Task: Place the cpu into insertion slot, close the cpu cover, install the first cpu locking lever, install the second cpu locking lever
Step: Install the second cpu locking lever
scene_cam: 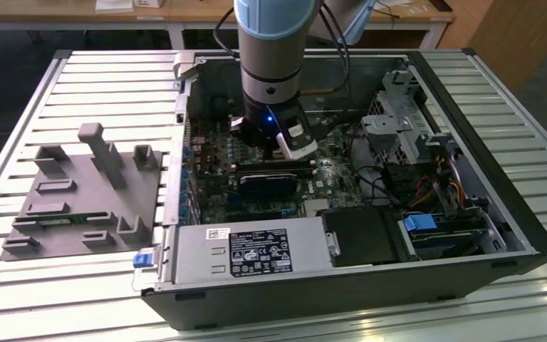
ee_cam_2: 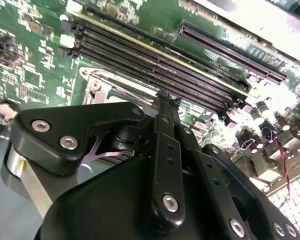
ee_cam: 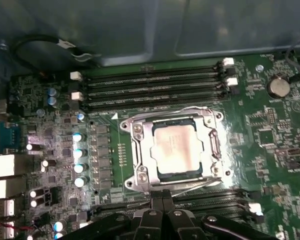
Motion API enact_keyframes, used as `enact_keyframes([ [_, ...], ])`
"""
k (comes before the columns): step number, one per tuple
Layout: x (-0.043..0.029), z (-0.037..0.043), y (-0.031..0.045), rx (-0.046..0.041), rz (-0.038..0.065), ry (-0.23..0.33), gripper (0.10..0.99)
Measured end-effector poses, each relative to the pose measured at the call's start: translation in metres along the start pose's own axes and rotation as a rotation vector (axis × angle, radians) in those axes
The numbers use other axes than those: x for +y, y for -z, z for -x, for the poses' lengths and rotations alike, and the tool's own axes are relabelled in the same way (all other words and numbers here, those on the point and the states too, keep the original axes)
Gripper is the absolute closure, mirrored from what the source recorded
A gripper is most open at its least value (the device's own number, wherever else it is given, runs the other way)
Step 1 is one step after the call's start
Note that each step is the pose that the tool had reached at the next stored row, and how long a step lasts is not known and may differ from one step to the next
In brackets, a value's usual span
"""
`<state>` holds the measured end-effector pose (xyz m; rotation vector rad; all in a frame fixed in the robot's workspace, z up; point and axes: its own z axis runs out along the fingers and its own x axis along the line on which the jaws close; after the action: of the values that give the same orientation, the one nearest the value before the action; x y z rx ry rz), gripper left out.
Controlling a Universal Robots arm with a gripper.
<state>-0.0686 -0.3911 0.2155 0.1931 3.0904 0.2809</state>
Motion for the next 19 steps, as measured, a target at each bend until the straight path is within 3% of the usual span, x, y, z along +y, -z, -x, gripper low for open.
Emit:
enact_keyframes([
  [5, -0.0038, -0.0038, -0.0027, 0.0063, 0.033, 0.01, 0.98],
  [12, -0.0104, -0.0083, -0.0071, 0.0132, 0.066, 0.025, 0.98],
  [17, -0.0137, -0.0083, -0.008, 0.0181, 0.105, 0.027, 0.98],
  [19, -0.0157, -0.008, -0.0081, 0.0194, 0.115, 0.028, 0.98],
])
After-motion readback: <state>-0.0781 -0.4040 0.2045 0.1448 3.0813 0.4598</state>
